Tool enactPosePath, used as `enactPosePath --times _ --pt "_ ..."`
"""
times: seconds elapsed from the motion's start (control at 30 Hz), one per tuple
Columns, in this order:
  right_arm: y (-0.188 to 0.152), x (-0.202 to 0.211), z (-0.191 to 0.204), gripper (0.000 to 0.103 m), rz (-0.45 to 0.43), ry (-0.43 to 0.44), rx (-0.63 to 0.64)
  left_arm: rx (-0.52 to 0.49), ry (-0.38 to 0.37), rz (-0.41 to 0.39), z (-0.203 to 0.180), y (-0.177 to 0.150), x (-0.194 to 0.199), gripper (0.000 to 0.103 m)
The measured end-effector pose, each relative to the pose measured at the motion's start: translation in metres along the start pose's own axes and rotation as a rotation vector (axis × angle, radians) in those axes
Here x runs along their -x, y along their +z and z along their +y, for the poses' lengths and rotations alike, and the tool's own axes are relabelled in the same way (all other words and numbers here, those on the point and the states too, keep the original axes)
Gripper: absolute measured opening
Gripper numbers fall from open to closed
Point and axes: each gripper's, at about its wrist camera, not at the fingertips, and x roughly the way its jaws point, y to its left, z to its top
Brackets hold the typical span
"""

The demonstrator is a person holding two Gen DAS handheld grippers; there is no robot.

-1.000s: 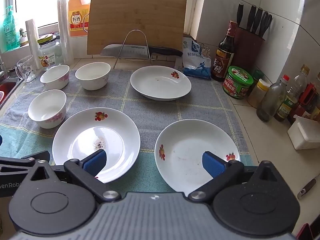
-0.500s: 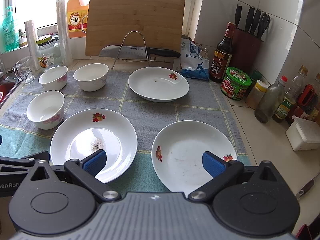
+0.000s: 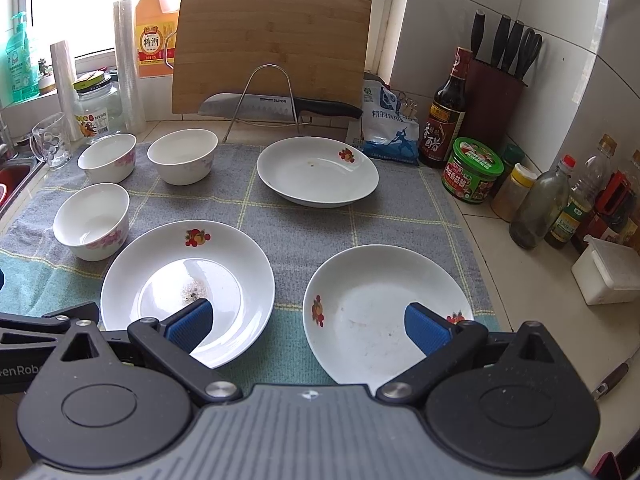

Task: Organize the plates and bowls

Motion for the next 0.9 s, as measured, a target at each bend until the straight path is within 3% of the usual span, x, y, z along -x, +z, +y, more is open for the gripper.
enactPosePath --times 0.9 --pt "0.0036 0.0010 -0.0028 0.103 -0.010 -0.001 0.007 0.001 0.003 -0.003 -0.0013 0.0039 0.0017 0.102"
